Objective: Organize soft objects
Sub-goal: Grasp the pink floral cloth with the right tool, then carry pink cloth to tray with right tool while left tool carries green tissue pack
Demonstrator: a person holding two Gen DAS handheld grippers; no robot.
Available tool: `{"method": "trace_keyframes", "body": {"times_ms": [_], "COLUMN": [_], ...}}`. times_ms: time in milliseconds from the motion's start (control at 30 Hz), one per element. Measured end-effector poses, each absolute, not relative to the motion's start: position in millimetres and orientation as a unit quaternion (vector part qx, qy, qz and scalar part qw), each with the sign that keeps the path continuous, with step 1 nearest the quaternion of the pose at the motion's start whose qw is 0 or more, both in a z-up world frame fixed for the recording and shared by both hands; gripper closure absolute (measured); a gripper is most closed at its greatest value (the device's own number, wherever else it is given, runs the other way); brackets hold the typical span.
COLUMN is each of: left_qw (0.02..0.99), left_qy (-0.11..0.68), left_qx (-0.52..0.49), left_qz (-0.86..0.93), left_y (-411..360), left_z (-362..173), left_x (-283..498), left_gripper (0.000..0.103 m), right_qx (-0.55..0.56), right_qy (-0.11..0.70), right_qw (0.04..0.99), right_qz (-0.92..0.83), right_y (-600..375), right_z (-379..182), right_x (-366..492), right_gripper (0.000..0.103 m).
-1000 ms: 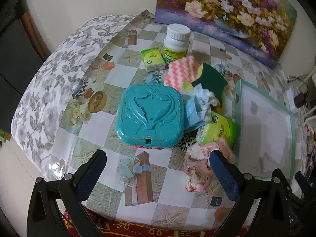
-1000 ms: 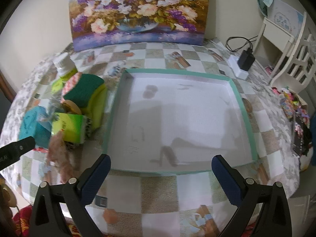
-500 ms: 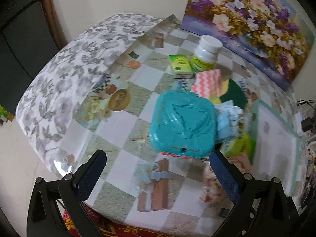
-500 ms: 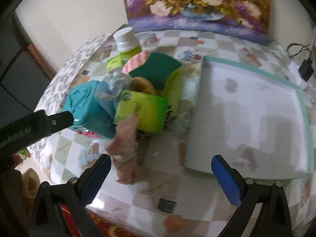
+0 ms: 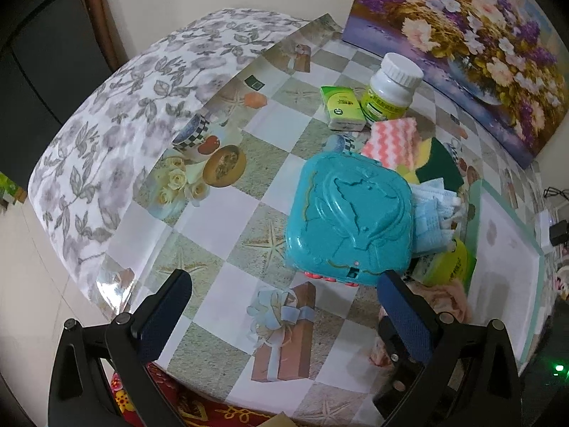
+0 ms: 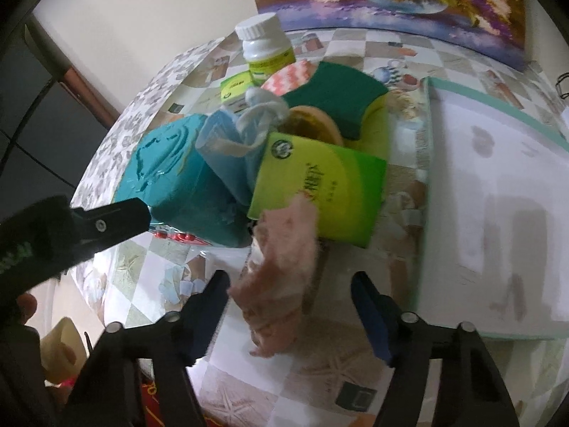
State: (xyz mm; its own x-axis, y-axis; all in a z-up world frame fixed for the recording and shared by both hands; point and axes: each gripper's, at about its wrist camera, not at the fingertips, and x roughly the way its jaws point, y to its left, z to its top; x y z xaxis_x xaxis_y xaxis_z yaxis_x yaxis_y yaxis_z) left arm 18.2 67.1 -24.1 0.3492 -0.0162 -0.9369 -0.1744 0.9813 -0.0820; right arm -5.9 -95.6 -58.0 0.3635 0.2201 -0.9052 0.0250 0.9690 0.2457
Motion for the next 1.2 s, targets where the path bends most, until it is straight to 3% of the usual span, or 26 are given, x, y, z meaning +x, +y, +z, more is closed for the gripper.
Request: {"method": "trace_keyframes", "body": {"times_ms": [33, 200, 300, 1033, 1200], "left_qw": [0.817, 0.819, 0.819, 0.836, 0.839], "left_qy": [0.568, 0.564, 0.563, 0.535, 0.533], "left_qx": [-0.087, -0.099, -0.102, -0.099, -0.071], "left_qz": [0.047, 0.043, 0.042, -0.065, -0.089], "left_y": [68, 69, 69, 36, 14], "left_z": [-25, -26, -25, 7, 8], "left_x": [19, 19, 18, 12, 10], "left_gripper": [0.000, 0.000, 0.000, 0.000, 0.000], "right_qx": [0.108, 0.100, 0.101, 0.150, 0.137], "right_qy": [0.562, 0.569, 0.566, 0.528, 0.519], "right_qw": [0.818, 0.813, 0.815, 0.834, 0.843], "right_qz": [0.061, 0.066, 0.069, 0.054, -0.028], "right_y": [-94, -86, -86, -143, -178], "right_z": [-61, -69, -66, 5, 21], "right_x": [-4, -1, -2, -44, -51], "right_gripper": [0.035, 0.065, 0.076, 0.080, 0.080]}}
